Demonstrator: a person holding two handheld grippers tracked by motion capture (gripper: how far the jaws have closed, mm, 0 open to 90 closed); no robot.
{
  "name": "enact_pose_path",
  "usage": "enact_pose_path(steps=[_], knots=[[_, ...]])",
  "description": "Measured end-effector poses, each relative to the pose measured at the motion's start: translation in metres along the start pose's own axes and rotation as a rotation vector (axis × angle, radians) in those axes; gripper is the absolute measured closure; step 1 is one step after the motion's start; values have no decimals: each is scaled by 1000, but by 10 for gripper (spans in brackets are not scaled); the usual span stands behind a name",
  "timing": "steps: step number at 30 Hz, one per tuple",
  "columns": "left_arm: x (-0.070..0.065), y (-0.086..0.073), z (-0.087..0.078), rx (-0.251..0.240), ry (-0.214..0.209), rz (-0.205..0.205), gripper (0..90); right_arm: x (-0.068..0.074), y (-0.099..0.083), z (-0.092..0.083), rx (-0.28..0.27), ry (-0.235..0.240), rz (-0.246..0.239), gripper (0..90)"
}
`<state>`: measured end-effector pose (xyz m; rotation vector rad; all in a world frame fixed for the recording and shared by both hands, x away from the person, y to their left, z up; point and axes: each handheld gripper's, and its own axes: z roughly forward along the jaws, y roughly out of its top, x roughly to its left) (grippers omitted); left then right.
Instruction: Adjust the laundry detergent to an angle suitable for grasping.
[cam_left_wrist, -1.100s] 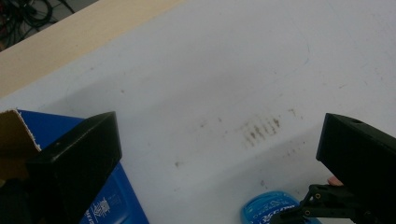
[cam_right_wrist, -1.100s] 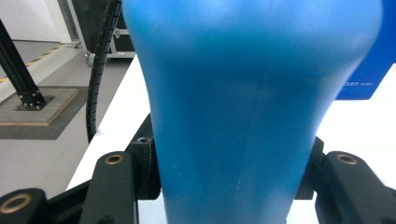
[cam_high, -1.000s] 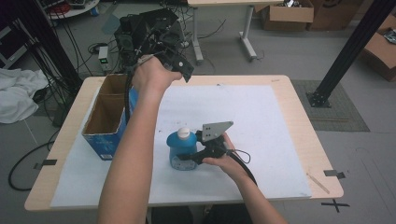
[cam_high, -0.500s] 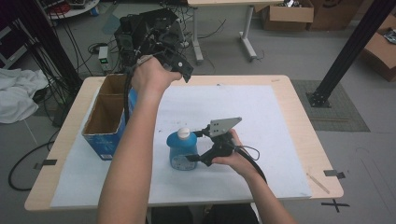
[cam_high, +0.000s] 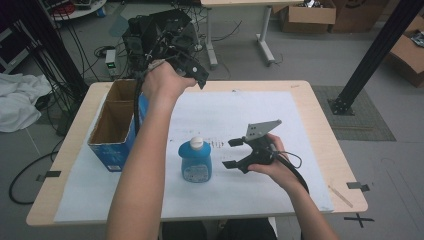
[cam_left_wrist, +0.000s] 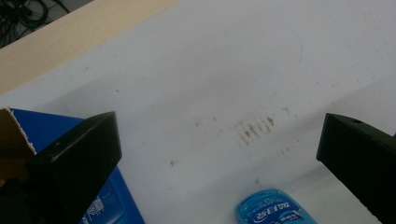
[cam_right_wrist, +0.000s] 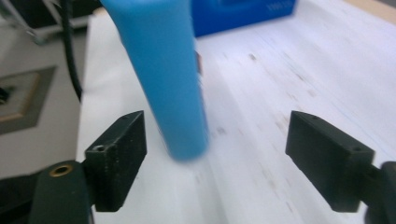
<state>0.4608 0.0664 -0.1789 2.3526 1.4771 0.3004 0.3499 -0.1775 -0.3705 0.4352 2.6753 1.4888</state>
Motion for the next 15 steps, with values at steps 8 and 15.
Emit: enact_pose_path(steps=[8,15], knots=[[-2,-1,0,4,2,1,5,-5,-3,-28,131,-127,81,202],[-7,0,1,2,-2,9,5,-15,-10,-47,290,-204,258,192]])
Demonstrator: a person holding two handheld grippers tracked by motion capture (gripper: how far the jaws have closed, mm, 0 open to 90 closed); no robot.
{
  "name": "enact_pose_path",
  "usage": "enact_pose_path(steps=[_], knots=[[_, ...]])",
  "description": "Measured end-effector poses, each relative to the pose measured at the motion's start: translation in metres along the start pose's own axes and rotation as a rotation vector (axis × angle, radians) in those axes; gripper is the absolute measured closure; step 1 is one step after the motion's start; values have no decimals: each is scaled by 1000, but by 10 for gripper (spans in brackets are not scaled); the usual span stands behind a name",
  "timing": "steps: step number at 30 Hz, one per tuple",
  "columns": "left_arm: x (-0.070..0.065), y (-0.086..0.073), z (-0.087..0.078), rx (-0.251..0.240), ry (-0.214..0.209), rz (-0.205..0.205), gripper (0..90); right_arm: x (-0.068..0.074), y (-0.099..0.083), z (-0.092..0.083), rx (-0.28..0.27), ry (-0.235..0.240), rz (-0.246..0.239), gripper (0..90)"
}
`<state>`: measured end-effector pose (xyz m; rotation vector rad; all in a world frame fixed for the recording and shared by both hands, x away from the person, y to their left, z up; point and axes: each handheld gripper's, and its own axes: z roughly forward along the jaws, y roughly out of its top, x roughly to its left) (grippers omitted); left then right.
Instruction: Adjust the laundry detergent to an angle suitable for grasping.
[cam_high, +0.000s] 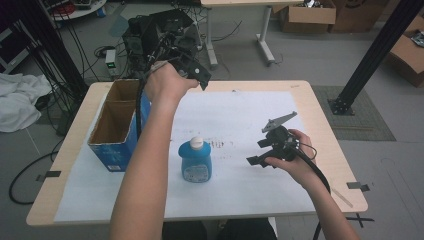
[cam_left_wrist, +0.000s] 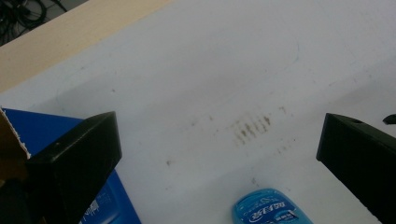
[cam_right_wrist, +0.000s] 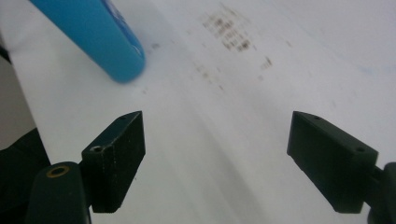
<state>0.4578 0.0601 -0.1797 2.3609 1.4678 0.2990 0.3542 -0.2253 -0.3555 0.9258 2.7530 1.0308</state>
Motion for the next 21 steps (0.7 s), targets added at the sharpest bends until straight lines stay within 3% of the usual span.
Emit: enact_pose_path(steps=[2,3,6,9,18,21], knots=[[-2,0,0,-1,-2,3,5,-5,-6,-6,25,-44,46,192],[-2,0,0,-1,-2,3,5,-5,-6,-6,25,-44,46,192],[-3,0,0,2,-1,8,5,-10,-11,-16,55,-73,105,192],[-5,0,1,2,-5,12,5,-13,-12,-23,92,-102,120,194],[-8,-1,0,0,-11,19,5,-23,-19,-38,186,-128,229,209],[-9,-1,0,1,-9,23,5,-25,-20,-41,190,-147,257,206]])
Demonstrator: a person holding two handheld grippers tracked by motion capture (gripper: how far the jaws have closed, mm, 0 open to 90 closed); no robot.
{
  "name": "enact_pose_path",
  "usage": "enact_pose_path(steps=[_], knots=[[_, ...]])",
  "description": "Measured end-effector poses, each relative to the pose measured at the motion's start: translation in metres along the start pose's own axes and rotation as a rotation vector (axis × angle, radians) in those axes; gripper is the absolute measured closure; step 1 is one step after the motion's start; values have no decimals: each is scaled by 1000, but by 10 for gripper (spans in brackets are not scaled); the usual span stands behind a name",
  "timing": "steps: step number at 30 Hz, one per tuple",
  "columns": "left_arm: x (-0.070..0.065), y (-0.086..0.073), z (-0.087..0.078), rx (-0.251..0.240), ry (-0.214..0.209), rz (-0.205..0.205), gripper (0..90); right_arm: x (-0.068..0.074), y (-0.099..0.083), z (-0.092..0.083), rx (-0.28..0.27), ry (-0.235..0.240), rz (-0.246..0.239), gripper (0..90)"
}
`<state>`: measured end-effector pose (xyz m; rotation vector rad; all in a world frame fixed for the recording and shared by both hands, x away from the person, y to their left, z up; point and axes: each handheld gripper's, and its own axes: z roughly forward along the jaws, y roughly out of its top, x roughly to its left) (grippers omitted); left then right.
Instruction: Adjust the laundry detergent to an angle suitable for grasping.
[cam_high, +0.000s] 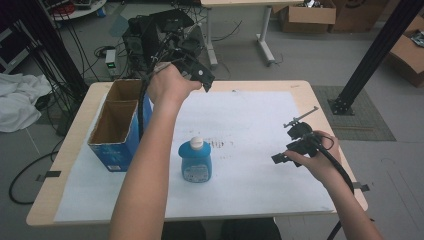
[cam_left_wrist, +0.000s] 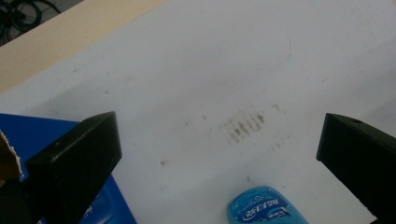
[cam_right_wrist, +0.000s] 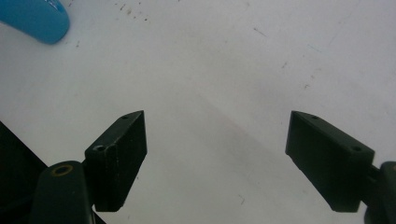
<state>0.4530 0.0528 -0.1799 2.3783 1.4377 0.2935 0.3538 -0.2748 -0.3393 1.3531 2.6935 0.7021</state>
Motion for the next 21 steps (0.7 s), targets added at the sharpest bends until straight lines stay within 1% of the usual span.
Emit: enact_pose_path(steps=[3,6,8,10,12,14,19,21], knots=[[-1,-1,-2,-1,1,3,5,-2,0,-2,7,1,16,208],[-2,-2,-2,-3,0,3,5,-3,0,-4,11,-3,15,210],[-2,-3,-3,-6,4,2,5,-4,1,-5,19,-13,17,211],[-2,-5,-3,0,3,2,5,-5,2,-6,21,-17,39,209],[-1,-5,-4,-3,1,-1,5,-5,2,-7,21,-26,43,207],[-1,-5,-4,-4,-1,-5,5,-5,2,-8,20,-24,46,207],[0,-4,-5,-2,-1,0,5,-6,2,-8,26,-24,46,205],[1,-4,-5,-3,0,0,5,-6,2,-7,29,-22,56,203]])
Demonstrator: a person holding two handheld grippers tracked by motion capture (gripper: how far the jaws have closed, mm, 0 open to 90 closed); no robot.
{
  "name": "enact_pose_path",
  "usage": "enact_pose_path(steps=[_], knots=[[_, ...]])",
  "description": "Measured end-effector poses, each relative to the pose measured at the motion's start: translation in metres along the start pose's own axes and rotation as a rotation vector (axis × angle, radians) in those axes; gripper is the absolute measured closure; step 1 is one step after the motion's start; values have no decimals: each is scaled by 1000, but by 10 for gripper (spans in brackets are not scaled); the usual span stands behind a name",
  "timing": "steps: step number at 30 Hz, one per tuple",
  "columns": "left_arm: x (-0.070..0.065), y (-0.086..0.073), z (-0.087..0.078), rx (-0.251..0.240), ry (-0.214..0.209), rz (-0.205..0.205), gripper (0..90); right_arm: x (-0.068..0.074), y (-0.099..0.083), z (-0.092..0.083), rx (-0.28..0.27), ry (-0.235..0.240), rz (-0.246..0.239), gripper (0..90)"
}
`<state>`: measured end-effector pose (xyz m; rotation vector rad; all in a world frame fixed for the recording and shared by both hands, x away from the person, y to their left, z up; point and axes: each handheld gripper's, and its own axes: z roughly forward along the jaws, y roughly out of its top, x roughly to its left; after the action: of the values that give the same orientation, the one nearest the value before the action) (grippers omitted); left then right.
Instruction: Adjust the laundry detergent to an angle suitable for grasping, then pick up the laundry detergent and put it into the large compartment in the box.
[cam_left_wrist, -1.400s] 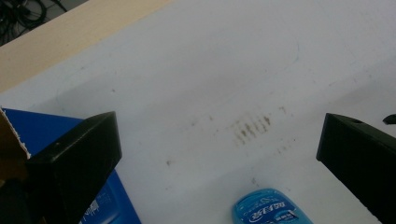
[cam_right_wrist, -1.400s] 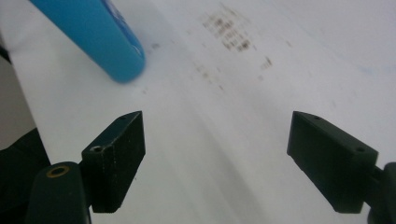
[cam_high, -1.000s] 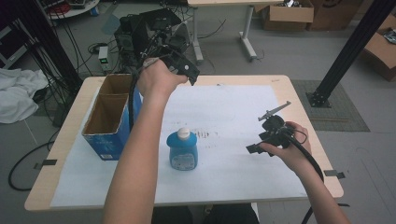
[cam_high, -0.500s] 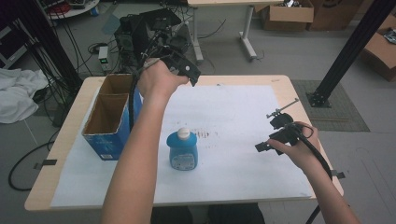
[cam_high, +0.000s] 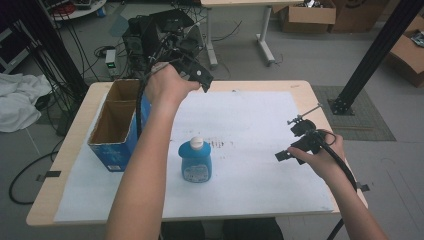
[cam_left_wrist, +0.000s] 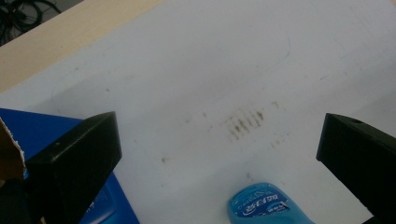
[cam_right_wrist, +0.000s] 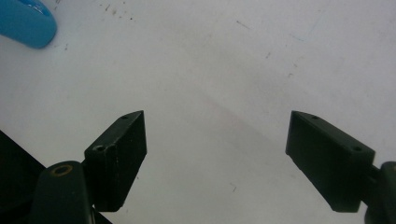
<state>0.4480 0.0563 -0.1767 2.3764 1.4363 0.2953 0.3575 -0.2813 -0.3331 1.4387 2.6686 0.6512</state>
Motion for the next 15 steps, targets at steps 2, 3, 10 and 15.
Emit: enact_pose_path(steps=[2,3,10,15], knots=[[0,0,0,1,-1,-1,5,0,0,0,-1,1,1,204],[0,-1,0,2,1,0,4,-1,-1,1,2,-1,-1,203],[0,-2,-4,-8,-9,2,4,0,-1,-2,-4,3,-3,202],[0,-3,-5,-12,-24,21,3,-1,-1,-1,-2,6,-6,202]])
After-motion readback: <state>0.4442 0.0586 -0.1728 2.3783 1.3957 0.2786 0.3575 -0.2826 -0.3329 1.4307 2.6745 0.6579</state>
